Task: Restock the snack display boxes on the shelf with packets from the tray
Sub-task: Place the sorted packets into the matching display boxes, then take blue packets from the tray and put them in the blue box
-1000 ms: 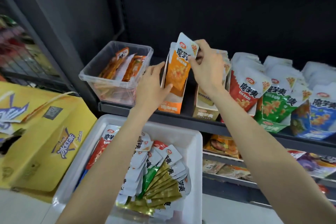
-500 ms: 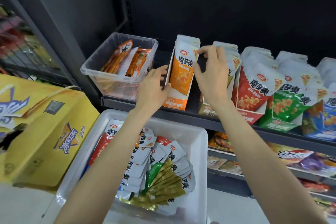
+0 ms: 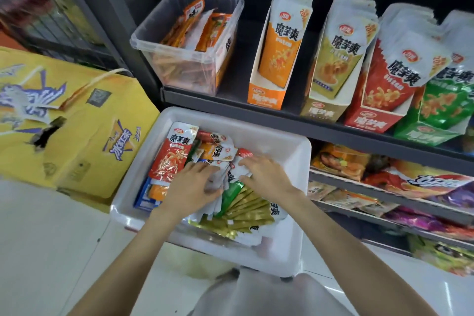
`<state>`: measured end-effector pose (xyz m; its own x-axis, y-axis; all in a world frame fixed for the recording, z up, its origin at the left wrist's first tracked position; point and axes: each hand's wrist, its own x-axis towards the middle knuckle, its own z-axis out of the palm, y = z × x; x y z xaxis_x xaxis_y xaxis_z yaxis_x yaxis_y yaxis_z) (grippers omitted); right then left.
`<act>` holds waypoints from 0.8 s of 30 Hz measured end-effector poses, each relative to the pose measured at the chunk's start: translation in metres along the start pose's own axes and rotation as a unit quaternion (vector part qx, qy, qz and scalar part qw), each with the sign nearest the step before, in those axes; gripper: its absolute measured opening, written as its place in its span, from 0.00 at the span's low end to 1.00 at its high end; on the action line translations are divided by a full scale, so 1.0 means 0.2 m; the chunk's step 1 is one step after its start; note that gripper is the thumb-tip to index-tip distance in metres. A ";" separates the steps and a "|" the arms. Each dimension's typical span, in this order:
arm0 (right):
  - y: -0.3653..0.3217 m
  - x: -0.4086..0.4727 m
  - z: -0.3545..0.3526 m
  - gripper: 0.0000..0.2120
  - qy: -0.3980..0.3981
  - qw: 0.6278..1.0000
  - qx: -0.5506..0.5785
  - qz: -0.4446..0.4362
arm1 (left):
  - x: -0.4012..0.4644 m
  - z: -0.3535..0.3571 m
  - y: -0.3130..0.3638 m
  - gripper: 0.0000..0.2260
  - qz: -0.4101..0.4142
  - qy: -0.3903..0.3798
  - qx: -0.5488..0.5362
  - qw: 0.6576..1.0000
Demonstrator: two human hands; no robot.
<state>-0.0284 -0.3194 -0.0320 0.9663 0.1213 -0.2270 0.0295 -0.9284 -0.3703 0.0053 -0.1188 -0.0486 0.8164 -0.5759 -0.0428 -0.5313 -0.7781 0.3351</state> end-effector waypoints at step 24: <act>-0.01 -0.32 -0.44 0.10 0.214 0.783 0.564 0.153 | 0.04 -0.15 0.50 0.32 0.060 0.127 -0.155 0.978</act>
<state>-0.0686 -0.3557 0.0626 0.8878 -0.3999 -0.2277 -0.2318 0.0387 -0.9720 -0.0336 -0.1934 0.0120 0.8029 -0.5472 0.2365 -0.5652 -0.5725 0.5940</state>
